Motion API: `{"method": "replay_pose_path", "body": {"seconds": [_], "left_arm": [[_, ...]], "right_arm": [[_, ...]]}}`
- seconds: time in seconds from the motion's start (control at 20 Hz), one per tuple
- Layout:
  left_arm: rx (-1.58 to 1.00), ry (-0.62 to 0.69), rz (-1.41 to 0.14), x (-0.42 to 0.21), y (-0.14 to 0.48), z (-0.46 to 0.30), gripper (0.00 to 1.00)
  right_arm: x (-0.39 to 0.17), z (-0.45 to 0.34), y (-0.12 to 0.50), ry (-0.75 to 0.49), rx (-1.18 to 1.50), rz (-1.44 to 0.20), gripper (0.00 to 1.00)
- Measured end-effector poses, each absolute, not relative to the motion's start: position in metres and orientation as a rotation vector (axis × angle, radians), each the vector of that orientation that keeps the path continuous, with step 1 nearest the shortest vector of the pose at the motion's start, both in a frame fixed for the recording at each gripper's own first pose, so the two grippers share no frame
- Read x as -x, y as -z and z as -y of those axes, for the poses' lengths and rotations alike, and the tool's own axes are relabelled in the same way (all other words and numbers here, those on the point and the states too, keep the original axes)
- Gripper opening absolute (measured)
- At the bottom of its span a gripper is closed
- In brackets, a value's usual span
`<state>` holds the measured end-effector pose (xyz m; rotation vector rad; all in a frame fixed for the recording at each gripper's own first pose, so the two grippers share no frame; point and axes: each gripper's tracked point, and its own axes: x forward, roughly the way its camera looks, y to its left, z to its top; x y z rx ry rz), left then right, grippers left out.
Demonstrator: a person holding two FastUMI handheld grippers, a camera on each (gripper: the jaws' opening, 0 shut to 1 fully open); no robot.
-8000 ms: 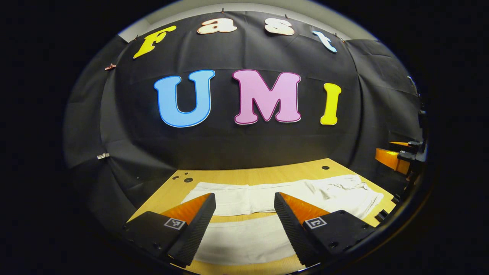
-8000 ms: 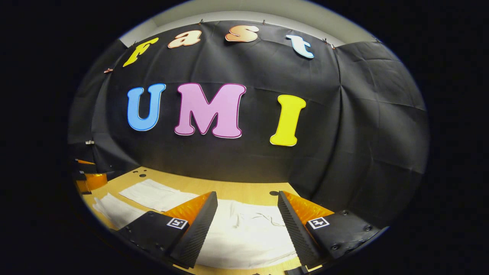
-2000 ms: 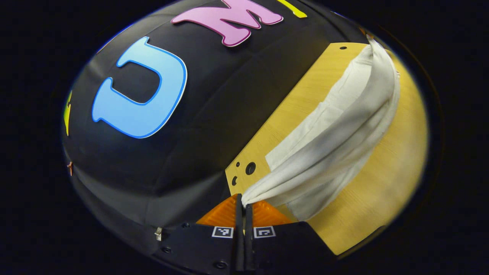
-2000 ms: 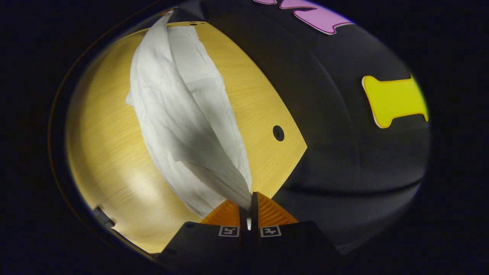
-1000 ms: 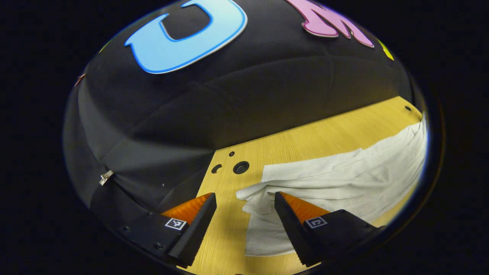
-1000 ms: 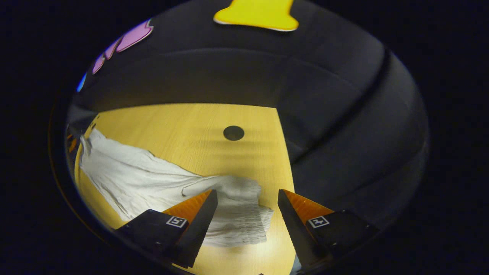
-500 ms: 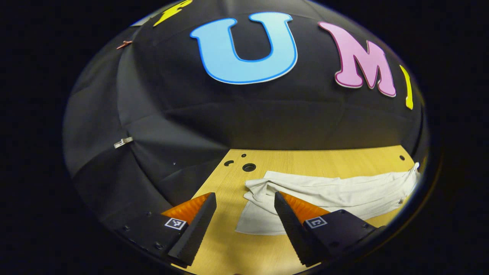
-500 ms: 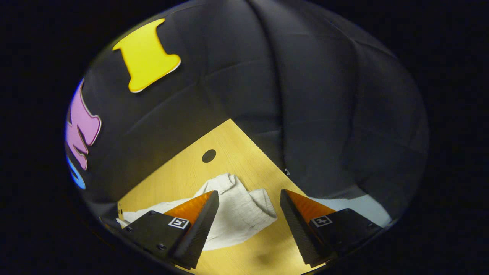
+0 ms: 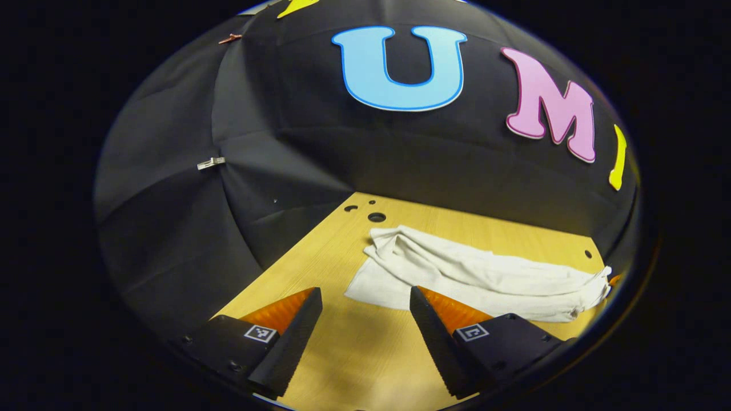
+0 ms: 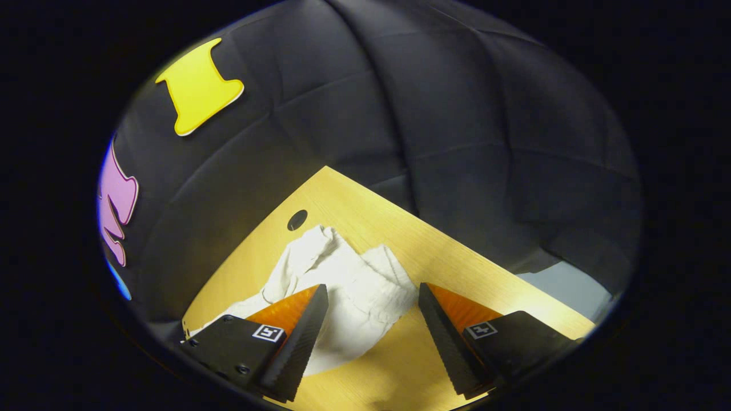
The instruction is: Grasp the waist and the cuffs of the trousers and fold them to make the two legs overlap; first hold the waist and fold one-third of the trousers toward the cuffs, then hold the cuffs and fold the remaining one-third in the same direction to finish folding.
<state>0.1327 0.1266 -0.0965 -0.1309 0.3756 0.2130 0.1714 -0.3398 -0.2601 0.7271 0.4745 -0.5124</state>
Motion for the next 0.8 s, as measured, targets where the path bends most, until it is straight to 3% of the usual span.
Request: {"method": "replay_pose_path", "body": {"seconds": [0.45, 0.5, 0.55, 0.6, 0.65, 0.7, 0.75, 0.8], "left_arm": [[0.166, -0.235, -0.394, -0.117, 0.102, -0.134, 0.98], [0.159, -0.233, -0.392, -0.116, 0.101, -0.135, 0.98], [0.148, -0.232, -0.393, -0.114, 0.101, -0.134, 0.98], [0.138, -0.229, -0.395, -0.112, 0.101, -0.133, 0.98], [0.127, -0.224, -0.397, -0.110, 0.102, -0.130, 0.98], [0.117, -0.219, -0.398, -0.109, 0.102, -0.128, 0.98], [0.106, -0.214, -0.400, -0.108, 0.102, -0.127, 0.98], [0.096, -0.213, -0.403, -0.108, 0.103, -0.127, 0.98]], "right_arm": [[-0.178, 0.340, 0.283, 0.604, -0.640, -0.476, 0.97], [-0.180, 0.337, 0.284, 0.619, -0.625, -0.482, 0.78], [-0.183, 0.336, 0.287, 0.632, -0.615, -0.486, 0.83], [-0.186, 0.335, 0.287, 0.635, -0.610, -0.490, 0.72], [-0.190, 0.334, 0.286, 0.636, -0.608, -0.499, 0.69], [-0.188, 0.332, 0.285, 0.636, -0.608, -0.503, 0.48], [-0.190, 0.331, 0.284, 0.632, -0.612, -0.510, 0.43], [-0.188, 0.332, 0.283, 0.634, -0.611, -0.512, 0.45]]}}
